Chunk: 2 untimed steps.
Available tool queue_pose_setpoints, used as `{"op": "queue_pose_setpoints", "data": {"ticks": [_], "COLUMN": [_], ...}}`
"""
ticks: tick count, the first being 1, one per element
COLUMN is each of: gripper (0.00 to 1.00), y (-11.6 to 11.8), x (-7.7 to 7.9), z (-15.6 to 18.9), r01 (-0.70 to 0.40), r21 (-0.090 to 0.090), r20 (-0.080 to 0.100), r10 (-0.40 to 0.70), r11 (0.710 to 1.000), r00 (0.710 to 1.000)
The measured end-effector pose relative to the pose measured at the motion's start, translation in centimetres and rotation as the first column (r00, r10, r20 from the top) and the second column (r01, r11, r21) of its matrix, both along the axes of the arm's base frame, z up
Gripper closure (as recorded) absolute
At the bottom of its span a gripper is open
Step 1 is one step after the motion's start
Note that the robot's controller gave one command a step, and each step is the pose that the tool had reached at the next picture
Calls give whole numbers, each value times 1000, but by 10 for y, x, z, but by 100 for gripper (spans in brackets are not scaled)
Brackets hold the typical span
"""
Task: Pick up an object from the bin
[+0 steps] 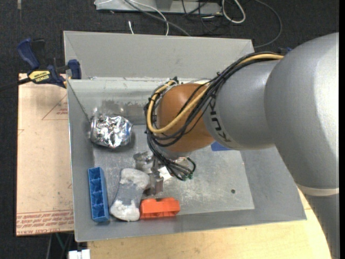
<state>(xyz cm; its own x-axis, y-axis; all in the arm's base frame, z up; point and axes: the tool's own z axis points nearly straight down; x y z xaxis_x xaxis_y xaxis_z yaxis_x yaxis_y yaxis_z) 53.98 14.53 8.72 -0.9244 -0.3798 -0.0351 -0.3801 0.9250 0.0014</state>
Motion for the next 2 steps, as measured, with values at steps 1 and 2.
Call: {"op": "queue_pose_setpoints", "data": {"ticks": [1, 2], "gripper": [100, 100], "y": [-1, 3], "x": [-2, -8], "z": [24, 39], "r01": [-5, -23], "r21": [1, -1], "r20": [1, -3], "r10": [5, 23], "r11": [1000, 1000], "r00": [1000, 1000]}}
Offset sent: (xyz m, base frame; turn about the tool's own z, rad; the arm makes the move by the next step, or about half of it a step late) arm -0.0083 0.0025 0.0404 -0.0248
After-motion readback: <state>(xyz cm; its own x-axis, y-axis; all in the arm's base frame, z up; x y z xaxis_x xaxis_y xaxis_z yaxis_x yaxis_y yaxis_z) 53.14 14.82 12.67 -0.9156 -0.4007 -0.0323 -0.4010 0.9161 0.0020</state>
